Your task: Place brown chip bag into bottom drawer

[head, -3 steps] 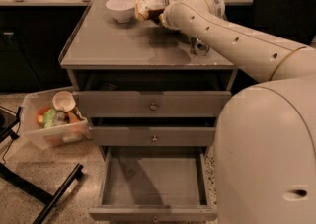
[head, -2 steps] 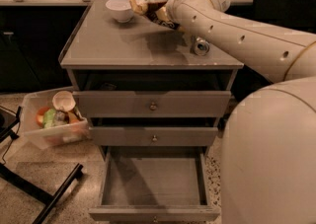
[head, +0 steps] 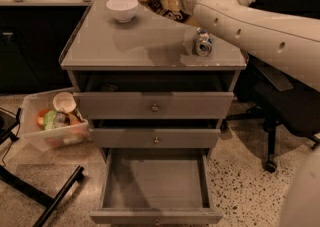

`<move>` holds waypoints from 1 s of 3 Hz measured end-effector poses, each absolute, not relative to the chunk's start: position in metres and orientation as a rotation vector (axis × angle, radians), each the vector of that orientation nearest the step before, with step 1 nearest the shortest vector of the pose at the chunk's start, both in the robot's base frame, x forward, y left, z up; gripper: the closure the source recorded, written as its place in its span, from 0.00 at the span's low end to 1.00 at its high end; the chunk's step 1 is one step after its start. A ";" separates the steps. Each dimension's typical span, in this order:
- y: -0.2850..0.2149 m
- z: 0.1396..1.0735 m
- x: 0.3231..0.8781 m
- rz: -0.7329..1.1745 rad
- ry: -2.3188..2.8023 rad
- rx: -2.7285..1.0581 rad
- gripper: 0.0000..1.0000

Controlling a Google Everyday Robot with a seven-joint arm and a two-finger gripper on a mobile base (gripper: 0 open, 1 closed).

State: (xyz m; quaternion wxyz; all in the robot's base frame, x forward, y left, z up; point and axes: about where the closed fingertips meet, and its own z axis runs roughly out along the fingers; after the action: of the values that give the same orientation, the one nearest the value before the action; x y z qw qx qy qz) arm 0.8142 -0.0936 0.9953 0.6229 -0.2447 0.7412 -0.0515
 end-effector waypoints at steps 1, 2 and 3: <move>-0.098 1.014 0.767 -0.091 1.676 -0.562 1.00; -0.104 1.017 0.715 -0.051 1.668 -0.561 1.00; -0.116 1.006 0.663 -0.025 1.680 -0.554 1.00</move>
Offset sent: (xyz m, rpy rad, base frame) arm -0.1738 -0.0222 0.0123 0.0832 -0.0001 0.0720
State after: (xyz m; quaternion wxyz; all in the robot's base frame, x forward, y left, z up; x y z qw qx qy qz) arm 0.6633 -0.1155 1.0057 0.6335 -0.2422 0.7348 -0.0109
